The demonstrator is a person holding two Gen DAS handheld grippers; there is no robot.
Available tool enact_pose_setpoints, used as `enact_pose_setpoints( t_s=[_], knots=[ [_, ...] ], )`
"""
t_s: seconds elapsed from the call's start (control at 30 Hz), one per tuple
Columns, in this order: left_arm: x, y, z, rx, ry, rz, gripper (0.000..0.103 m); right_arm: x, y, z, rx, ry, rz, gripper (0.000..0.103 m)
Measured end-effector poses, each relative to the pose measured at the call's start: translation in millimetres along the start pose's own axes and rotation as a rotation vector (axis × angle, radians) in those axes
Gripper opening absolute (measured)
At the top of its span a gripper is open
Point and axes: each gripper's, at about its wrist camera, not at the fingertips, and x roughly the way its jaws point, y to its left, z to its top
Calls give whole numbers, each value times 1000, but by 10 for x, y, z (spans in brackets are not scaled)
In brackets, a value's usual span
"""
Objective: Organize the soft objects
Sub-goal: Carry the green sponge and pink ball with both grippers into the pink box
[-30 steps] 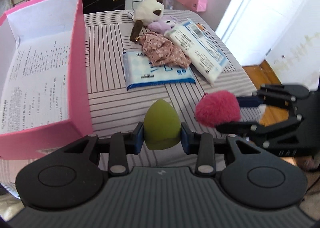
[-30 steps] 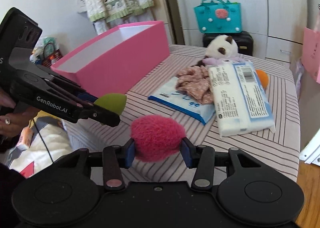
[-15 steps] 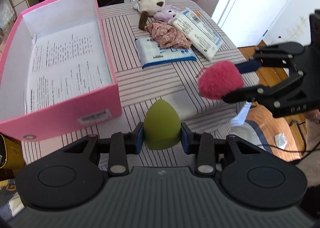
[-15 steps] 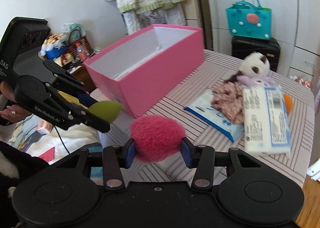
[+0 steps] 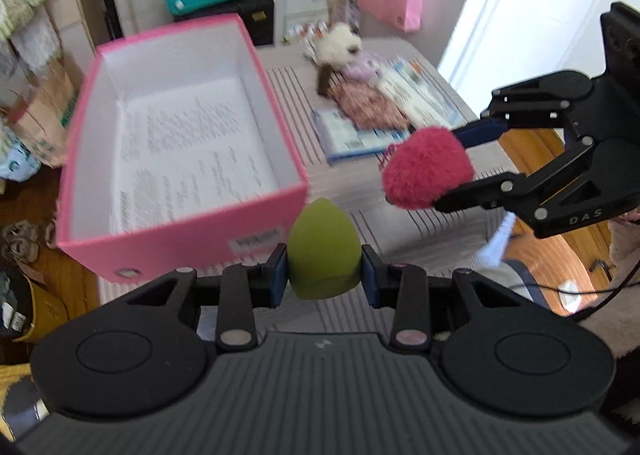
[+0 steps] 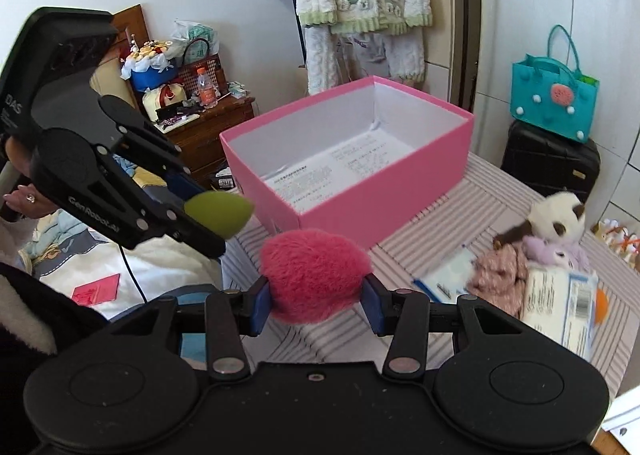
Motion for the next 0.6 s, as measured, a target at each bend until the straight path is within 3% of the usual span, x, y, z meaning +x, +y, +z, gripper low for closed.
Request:
enact_pose_setpoints(
  t_s=[0.4,0.6],
  knots=[
    [73,724,432,-135,-149,65,36,290,-227,525,-53,-93,-29,52],
    [373,998,809,-163,-129,94,36,651,-484,883,-100,-121,-48,52]
  ],
)
